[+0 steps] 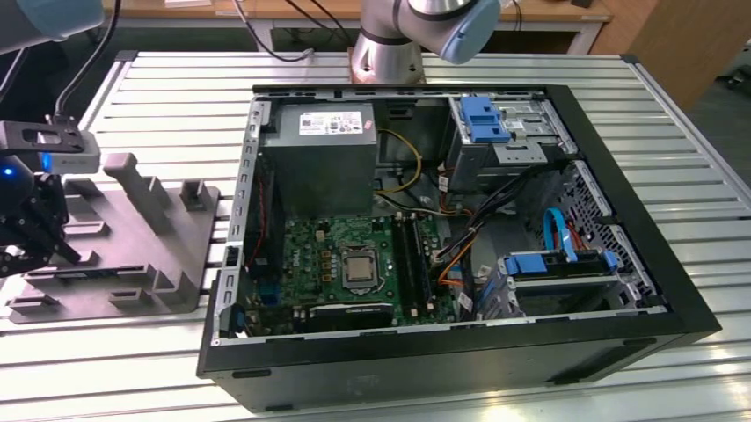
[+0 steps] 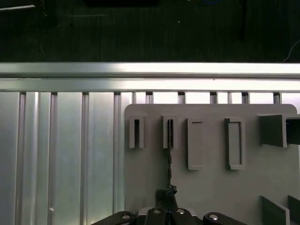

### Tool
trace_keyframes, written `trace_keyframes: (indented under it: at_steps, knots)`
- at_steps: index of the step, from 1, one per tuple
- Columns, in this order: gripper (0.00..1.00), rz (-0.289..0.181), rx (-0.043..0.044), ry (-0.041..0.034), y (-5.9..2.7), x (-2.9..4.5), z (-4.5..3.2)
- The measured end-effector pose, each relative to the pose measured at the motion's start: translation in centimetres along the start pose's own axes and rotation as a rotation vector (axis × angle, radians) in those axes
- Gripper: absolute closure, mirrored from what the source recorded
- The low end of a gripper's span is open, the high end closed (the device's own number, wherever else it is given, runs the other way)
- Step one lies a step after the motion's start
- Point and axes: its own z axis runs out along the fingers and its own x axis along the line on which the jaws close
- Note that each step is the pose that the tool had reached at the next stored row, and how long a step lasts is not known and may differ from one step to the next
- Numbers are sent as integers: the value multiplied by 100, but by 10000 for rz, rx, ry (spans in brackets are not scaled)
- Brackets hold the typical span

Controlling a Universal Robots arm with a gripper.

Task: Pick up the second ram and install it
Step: 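Pick up the second ram and move it above second insertion slot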

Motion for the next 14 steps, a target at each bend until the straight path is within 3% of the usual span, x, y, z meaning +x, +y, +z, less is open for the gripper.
trace_keyframes:
  at_steps: [1,3,14]
  knots:
    - [89,-7,56,-2,5,0,10]
    - [89,-12,82,-4,12,1,29]
    - [89,6,82,-2,90,-46,133]
